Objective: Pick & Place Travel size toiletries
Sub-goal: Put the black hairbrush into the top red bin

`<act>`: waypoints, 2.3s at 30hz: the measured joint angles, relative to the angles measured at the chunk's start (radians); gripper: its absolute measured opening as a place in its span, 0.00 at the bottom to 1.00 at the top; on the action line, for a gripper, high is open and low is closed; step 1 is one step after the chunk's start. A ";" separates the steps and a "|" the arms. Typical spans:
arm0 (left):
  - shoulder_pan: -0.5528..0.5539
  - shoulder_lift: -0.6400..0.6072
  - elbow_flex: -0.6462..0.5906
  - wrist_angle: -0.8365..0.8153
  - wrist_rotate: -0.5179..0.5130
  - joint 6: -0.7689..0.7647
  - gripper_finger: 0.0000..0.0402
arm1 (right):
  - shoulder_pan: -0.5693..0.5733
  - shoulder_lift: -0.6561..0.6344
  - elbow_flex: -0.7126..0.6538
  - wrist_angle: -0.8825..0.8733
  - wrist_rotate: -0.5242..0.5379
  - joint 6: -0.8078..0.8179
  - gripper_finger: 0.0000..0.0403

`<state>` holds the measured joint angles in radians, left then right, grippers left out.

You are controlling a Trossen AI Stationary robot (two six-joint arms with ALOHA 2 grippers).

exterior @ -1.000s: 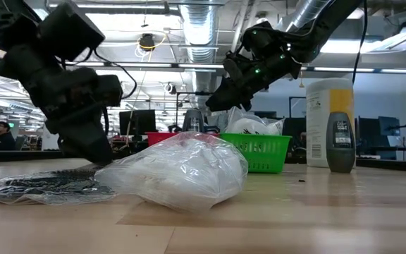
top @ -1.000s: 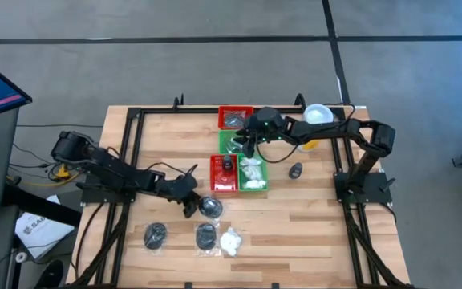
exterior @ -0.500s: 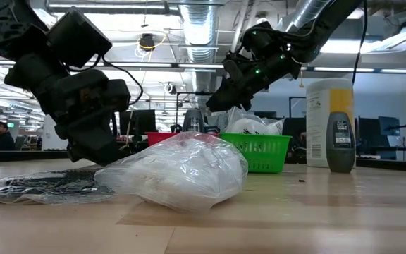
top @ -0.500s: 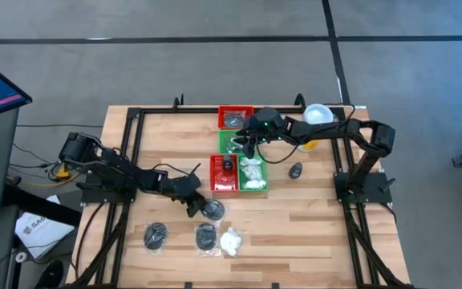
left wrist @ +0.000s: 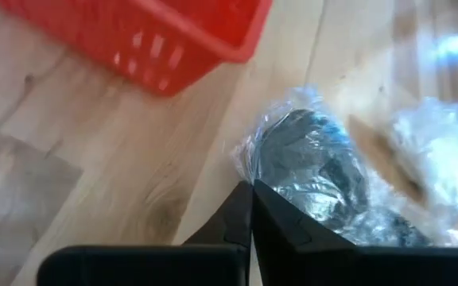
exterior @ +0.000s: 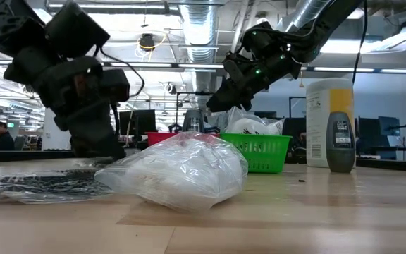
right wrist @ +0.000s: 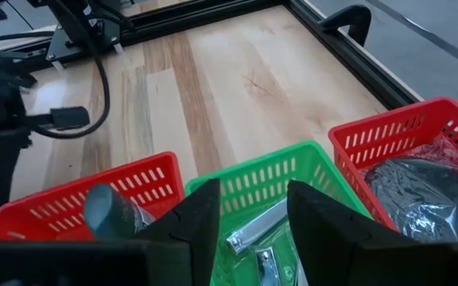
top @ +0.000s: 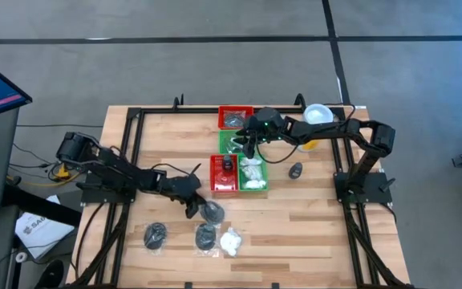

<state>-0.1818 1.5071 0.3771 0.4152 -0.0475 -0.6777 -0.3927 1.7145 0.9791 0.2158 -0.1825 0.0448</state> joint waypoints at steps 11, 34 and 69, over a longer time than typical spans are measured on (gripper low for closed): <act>-0.002 -0.244 0.000 -0.043 -0.006 0.095 0.00 | 0.000 0.000 0.000 -0.006 0.000 0.000 0.35; -0.002 -0.594 0.000 -0.052 -0.366 0.463 0.00 | 0.013 0.000 0.031 0.015 -0.185 0.019 0.33; 0.079 -0.605 0.000 -0.052 -0.477 0.603 0.00 | 0.082 0.000 0.101 -0.033 -0.457 0.013 0.34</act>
<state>-0.1032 0.9020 0.3775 0.3634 -0.5243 -0.0750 -0.3110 1.7145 1.0801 0.1829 -0.6392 0.0582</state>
